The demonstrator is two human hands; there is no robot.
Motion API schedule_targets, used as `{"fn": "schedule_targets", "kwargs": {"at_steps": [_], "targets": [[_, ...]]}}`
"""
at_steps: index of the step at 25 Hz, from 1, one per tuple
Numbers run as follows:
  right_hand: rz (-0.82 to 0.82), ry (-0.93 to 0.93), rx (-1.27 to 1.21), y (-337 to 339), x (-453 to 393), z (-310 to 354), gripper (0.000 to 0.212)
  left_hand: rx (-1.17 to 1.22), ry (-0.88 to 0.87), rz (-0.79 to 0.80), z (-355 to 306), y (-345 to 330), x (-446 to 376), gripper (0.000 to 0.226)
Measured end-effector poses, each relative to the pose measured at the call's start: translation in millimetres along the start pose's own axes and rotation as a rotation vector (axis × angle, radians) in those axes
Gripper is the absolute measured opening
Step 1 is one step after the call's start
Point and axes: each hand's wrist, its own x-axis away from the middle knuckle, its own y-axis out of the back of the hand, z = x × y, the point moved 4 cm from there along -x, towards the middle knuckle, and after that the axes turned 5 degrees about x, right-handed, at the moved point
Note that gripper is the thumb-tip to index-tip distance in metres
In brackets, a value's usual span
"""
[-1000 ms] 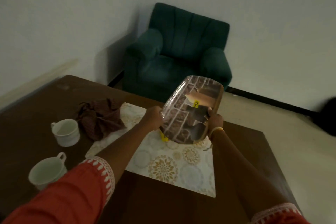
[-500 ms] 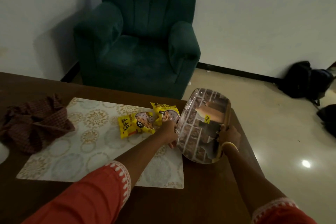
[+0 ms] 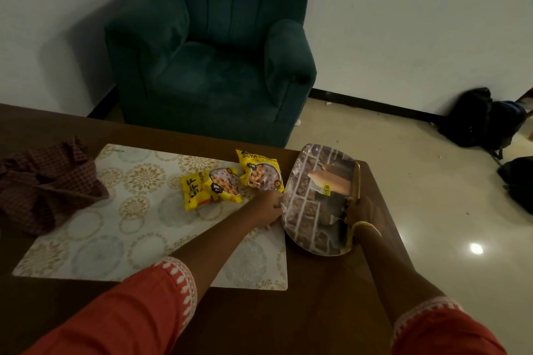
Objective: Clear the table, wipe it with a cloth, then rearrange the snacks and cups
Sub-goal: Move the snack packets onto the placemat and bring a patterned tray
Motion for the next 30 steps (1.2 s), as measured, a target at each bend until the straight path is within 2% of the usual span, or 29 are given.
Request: {"fn": "schedule_targets", "kwargs": {"at_steps": [3, 5, 7, 9, 11, 13, 17, 20, 22, 23, 25, 28, 30], "targets": [[-0.067, 0.011, 0.099, 20, 22, 26, 0.058, -0.087, -0.059, -0.078, -4, 12, 8, 0.045], [-0.162, 0.098, 0.142, 37, 46, 65, 0.074, -0.119, -0.098, -0.14, -6, 24, 17, 0.048], [-0.206, 0.294, 0.168, 40, 70, 123, 0.062, -0.13, -0.138, -0.195, -7, 42, 31, 0.049], [-0.174, 0.49, 0.131, 27, 104, 187, 0.048, -0.128, -0.163, -0.26, -7, 63, 48, 0.048], [-0.104, 0.59, -0.06, 12, 138, 244, 0.034, -0.133, -0.157, -0.37, -6, 91, 67, 0.036], [-0.006, 0.638, -0.243, 4, 174, 291, 0.029, -0.117, -0.129, -0.538, 7, 127, 92, 0.024], [0.308, 0.761, -0.482, -16, 258, 364, 0.024, -0.181, -0.061, -0.817, 65, 213, 176, 0.022], [0.494, 1.091, -0.386, -29, 345, 404, 0.034, -0.256, 0.144, -0.95, 113, 261, 243, 0.02], [0.542, 1.35, -0.144, -42, 405, 423, 0.04, -0.277, 0.225, -1.038, 138, 280, 281, 0.018], [0.569, 1.421, -0.071, -52, 427, 431, 0.044, -0.277, 0.276, -1.069, 147, 286, 300, 0.014], [0.67, 1.457, -0.048, -75, 456, 443, 0.054, -0.293, 0.429, -1.059, 162, 296, 331, 0.013], [0.684, 1.483, 0.117, -110, 473, 449, 0.058, -0.289, 0.604, -0.762, 176, 298, 355, 0.029], [0.651, 1.463, 0.123, -122, 477, 449, 0.045, -0.091, 0.681, -0.603, 186, 291, 361, 0.033]]}}
